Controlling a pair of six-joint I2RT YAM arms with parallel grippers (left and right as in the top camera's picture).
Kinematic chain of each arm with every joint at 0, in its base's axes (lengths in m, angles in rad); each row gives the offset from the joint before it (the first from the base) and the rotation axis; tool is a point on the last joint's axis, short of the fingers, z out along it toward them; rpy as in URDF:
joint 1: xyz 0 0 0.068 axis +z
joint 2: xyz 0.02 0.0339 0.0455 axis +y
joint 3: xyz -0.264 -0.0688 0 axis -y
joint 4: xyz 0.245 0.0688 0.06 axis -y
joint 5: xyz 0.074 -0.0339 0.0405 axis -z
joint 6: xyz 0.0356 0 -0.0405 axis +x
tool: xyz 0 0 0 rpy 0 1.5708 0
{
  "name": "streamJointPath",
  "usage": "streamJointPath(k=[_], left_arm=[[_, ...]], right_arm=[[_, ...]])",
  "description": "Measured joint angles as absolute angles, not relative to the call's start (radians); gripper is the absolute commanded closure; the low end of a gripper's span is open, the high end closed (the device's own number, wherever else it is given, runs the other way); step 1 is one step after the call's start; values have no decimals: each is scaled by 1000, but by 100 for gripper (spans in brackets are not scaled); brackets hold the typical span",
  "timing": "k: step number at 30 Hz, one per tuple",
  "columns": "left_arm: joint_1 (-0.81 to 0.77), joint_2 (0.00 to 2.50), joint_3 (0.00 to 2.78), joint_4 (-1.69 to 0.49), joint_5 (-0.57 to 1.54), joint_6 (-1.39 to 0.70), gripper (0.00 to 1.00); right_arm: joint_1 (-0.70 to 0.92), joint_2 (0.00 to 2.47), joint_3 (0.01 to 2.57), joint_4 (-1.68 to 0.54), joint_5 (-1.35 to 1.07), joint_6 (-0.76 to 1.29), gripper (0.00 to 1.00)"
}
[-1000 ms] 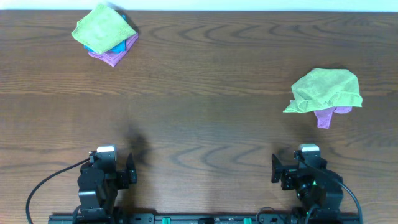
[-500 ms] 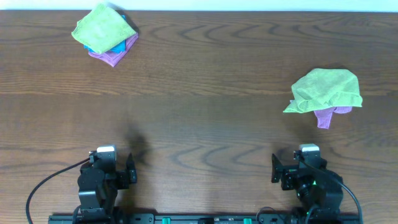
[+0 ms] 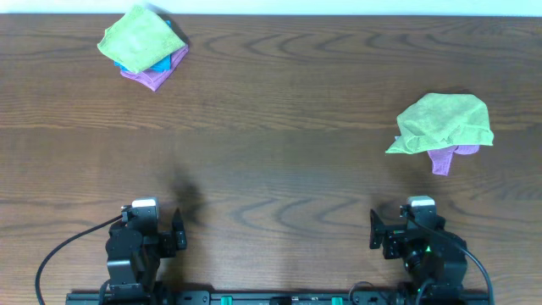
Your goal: Fold the cloth
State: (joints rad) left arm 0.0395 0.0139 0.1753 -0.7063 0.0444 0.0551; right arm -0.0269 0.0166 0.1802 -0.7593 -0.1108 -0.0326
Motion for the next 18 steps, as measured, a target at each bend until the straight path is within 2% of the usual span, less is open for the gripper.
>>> streamJointPath(k=[11,18], left_arm=[[39,14,175,-706,44,55,5],[39,13,174,-704,44,55,5]], right_arm=[[-30,32,189,-747,-102,28,1],[-146,388,501,-784,-65,123,1]])
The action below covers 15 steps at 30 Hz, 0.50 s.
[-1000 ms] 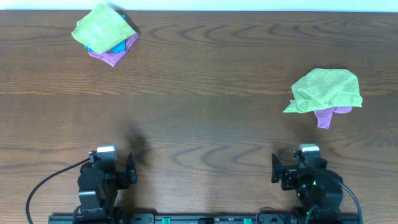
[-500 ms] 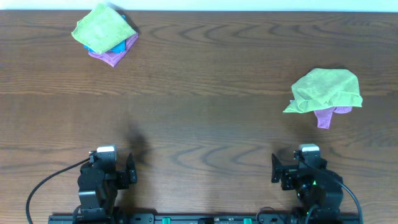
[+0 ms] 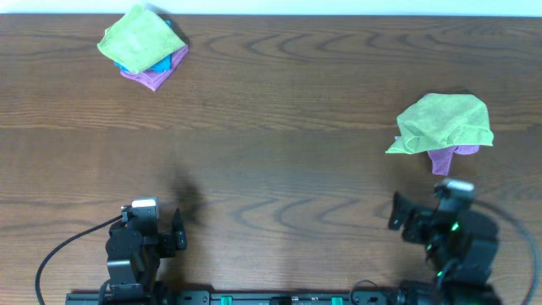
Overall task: Fold the cloth
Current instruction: 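Reach the right gripper to the crumpled green cloth and grasp it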
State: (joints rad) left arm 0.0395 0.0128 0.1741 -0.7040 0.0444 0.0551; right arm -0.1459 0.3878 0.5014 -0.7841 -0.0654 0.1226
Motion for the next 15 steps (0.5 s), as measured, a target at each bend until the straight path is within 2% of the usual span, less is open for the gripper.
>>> streamJointPath(k=[6,15], left_arm=[[39,10,174,-706,44,55,5],[39,11,174,-705,44,55,5]], right_arm=[[-218,761,840,-884,-46,143,1],[-223,1265,1247,-959,87,149,1]])
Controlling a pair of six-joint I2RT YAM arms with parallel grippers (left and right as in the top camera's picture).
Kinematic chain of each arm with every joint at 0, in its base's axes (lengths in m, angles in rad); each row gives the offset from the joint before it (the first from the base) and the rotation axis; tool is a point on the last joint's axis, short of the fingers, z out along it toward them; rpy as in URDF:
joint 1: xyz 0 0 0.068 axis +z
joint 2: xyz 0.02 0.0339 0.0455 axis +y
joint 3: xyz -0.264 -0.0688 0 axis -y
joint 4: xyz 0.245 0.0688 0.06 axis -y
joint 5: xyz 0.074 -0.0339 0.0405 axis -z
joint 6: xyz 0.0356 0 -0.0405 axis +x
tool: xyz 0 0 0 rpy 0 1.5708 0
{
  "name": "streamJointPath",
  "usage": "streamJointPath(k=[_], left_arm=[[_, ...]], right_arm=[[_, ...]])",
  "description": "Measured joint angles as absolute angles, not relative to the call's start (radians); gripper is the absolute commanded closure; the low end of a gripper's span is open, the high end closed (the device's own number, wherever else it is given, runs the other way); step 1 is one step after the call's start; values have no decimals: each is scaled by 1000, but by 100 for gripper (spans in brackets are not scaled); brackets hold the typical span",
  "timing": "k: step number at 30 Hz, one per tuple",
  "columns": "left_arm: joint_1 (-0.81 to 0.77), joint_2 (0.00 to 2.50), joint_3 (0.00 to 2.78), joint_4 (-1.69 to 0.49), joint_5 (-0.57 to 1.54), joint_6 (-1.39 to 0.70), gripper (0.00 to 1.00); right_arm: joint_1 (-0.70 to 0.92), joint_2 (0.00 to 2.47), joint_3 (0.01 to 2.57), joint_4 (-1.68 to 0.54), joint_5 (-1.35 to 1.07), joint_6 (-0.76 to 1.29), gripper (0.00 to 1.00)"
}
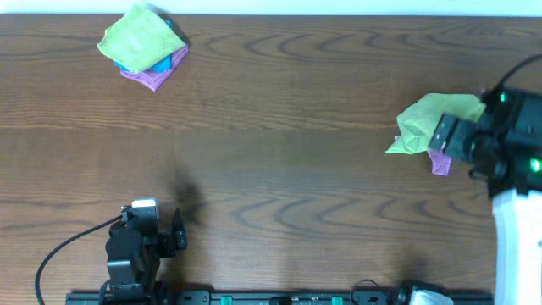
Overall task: Fold the cloth
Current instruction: 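Reach the right gripper to the crumpled green cloth and grasp it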
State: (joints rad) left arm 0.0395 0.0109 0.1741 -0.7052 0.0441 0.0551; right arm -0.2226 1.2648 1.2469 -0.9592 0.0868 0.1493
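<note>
A crumpled green cloth (440,119) lies at the right of the table on top of a purple cloth (440,161), of which only a corner shows. My right gripper (442,135) hangs over the right part of this pile and hides it. Its fingers point left, and the overhead view does not show how far apart they are. My left gripper (179,231) rests at the near left edge, far from any cloth. Its fingers show as one dark block.
At the far left corner sits a stack of folded cloths (144,47): green on top, then blue, then purple. The wooden table (279,127) stretches between the two piles. The right arm's white link (517,246) reaches in from the near right edge.
My right arm has moved from the near edge to the back right. Its gripper is now over the green cloth pile. The left arm and both cloth piles are unchanged.
Both arms first rested at the near edge with the cloths untouched. Then the right arm had lifted a little and shifted right. Now its gripper is over the right-hand green cloth, while the left arm has stayed put.
</note>
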Motion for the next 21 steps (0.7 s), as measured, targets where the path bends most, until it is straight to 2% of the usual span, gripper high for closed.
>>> streamJointPath(k=[7,14,21], left_arm=[[39,10,174,-706,44,55,5],[39,10,174,-706,44,55,5],[39,10,174,-706,44,55,5]], right_arm=[[-224,1514,1292,-805,160,95,1],[-224,1606,1292,-734,176,31,0],[-239,1705,1293,-683,179,58,1]])
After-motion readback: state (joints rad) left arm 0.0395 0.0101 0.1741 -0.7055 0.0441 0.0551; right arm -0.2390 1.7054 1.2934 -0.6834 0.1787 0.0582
